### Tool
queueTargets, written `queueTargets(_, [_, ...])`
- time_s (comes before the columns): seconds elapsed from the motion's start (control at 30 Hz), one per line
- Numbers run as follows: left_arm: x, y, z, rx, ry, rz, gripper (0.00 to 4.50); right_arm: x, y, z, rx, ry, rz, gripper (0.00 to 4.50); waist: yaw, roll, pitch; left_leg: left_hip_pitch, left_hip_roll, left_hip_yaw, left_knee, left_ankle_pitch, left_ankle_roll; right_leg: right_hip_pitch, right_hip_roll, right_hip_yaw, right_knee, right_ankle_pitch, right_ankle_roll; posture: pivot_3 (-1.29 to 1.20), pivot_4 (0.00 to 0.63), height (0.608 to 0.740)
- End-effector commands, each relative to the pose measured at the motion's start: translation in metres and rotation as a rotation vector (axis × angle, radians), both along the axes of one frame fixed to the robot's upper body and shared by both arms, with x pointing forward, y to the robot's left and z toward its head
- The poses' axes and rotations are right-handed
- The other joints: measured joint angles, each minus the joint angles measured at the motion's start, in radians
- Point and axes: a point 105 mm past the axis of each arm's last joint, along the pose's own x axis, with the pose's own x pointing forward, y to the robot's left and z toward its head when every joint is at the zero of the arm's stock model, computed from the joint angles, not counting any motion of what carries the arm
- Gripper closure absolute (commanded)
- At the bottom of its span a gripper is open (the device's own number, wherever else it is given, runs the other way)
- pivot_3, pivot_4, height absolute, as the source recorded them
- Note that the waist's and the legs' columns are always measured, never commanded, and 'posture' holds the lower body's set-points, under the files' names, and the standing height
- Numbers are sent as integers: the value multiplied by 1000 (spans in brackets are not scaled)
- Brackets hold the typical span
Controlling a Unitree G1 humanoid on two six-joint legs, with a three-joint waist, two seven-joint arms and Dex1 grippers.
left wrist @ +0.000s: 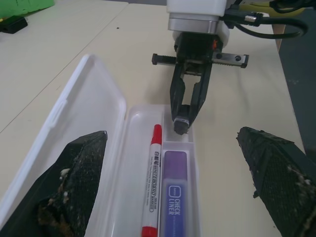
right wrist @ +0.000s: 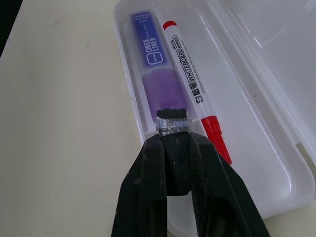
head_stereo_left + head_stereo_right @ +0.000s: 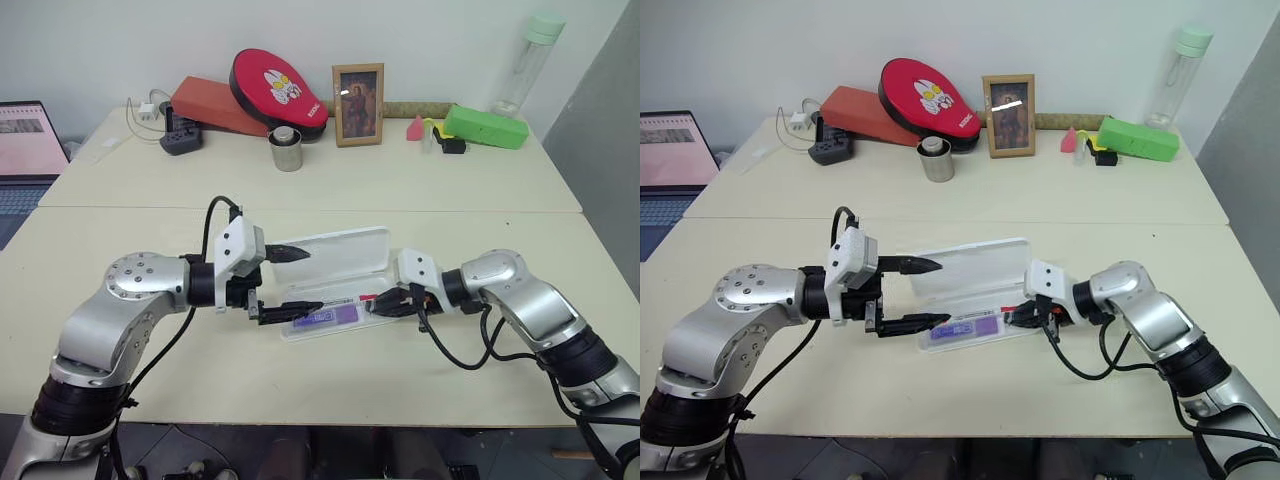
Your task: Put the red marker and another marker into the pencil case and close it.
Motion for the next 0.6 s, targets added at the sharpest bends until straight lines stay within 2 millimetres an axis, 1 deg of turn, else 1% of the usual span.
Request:
queueTargets(0.03, [-5,1,11,-1,-37,2,0,3,7,8,10,-43,37,4222,0,0,0,0,0,0,0,0,0,0,0,0,0,0,0,0,150,740])
queueTargets(0.23, [-5,-2,11,-3,-42,10,0,5,8,9,6,-49,43,4222,-1,0,0,0,0,0,0,0,0,0,0,0,0,0,0,0,150,740])
queueTargets(0.27, [-4,-3,11,-3,-42,10,0,5,7,9,5,-50,45,3522,-1,0,0,0,0,0,0,0,0,0,0,0,0,0,0,0,150,740])
queueTargets(0.3, [-4,-3,11,-3,-42,11,0,4,7,10,5,-50,46,3419,-1,0,0,0,0,0,0,0,0,0,0,0,0,0,0,0,150,740])
queueTargets(0.4, [-3,-4,11,-4,-44,13,0,4,7,12,11,-49,48,2586,-1,0,0,0,0,0,0,0,0,0,0,0,0,0,0,0,150,740])
queueTargets(0.5, [-2,-6,11,-6,-47,10,0,4,6,14,14,-50,45,1993,-1,0,0,0,0,0,0,0,0,0,0,0,0,0,0,0,150,740])
queueTargets(0.53, [-1,-7,11,-8,-47,9,0,4,5,15,15,-51,44,1708,-1,0,0,0,0,0,0,0,0,0,0,0,0,0,0,0,150,740])
queueTargets(0.6, [-1,-7,11,-10,-50,9,0,6,5,18,26,-60,37,1279,-1,0,0,0,0,0,0,0,0,0,0,0,0,0,0,0,150,740])
